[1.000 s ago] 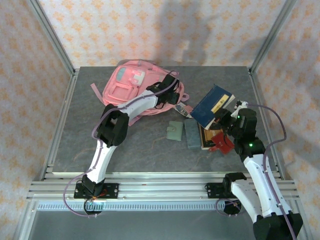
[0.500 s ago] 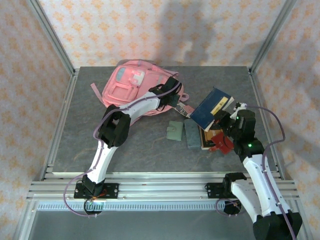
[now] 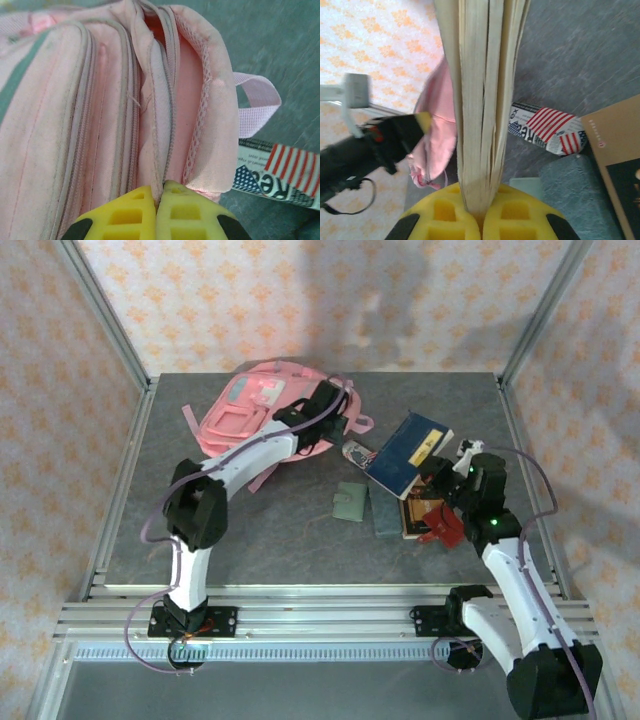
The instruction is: Pack the student bag
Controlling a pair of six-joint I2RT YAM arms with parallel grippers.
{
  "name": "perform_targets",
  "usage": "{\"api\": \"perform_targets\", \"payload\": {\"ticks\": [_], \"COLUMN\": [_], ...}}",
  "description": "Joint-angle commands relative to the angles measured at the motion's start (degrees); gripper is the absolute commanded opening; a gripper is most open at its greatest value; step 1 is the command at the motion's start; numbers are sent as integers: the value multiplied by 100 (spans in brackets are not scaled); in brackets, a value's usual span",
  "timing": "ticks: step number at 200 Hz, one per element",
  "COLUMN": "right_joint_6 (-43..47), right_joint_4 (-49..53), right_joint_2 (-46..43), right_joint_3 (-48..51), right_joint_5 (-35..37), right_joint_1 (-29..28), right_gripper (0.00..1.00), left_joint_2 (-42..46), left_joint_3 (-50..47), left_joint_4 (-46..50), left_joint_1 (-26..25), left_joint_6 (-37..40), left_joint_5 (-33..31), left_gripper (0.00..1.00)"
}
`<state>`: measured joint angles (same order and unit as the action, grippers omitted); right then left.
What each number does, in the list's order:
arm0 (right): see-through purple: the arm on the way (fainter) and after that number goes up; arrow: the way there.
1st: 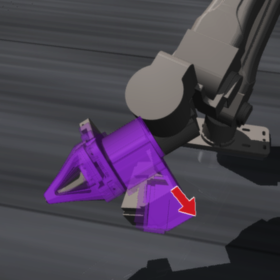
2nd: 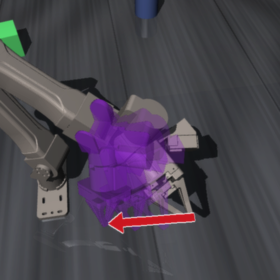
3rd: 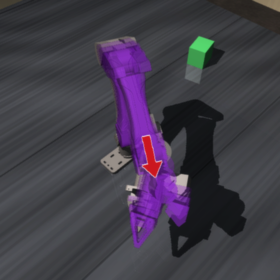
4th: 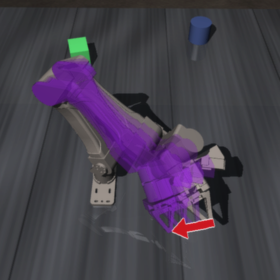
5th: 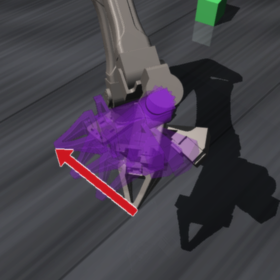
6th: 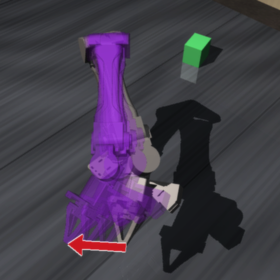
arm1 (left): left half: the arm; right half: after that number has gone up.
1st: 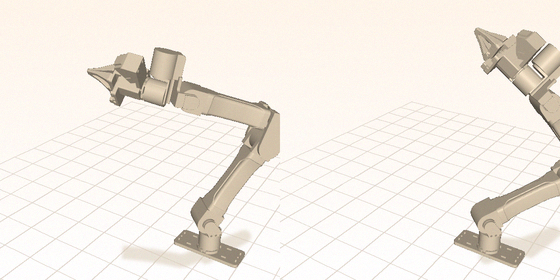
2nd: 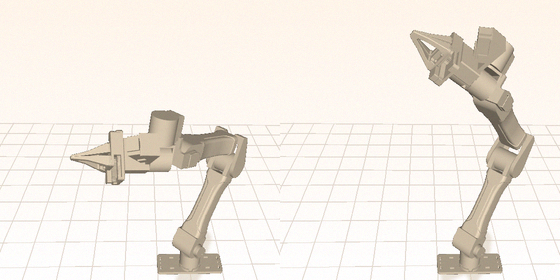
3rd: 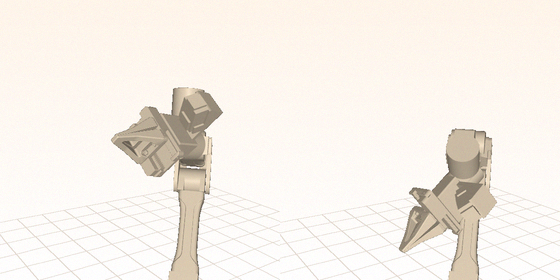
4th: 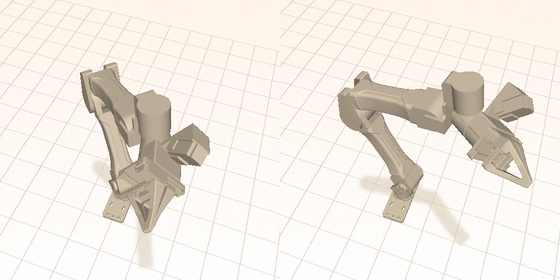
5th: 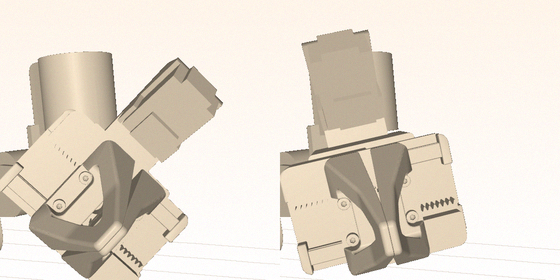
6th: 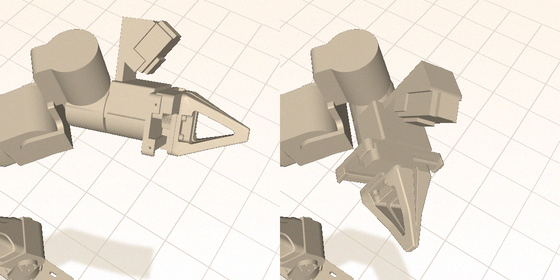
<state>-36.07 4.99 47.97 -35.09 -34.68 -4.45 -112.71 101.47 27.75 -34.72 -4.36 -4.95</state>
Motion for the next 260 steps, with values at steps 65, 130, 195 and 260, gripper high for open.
{"api": "perform_targets", "payload": {"ticks": [65, 130, 195, 260], "right_joint_6": [-269, -216, -264, -225], "right_joint_4": [-871, -807, -819, -742], "right_joint_2": [99, 110, -37, -158], "right_joint_3": [67, 88, 266, 319], "right_joint_5": [-437, -400, -384, -357], "right_joint_1": [-65, -73, -72, -69], "right_gripper": [0, 0, 0, 0], "left_joint_2": [1136, 1529, 1031, 427], "left_joint_3": [-1386, -2446, -2044, -2281], "left_joint_4": [-112, -716, -644, -1031], "left_joint_1": [-17, -29, -26, -123], "left_joint_6": [-66, -442, -165, 101], "left_joint_5": [1109, 1032, 333, -992], "left_gripper": [0, 39, 47, 55]}}
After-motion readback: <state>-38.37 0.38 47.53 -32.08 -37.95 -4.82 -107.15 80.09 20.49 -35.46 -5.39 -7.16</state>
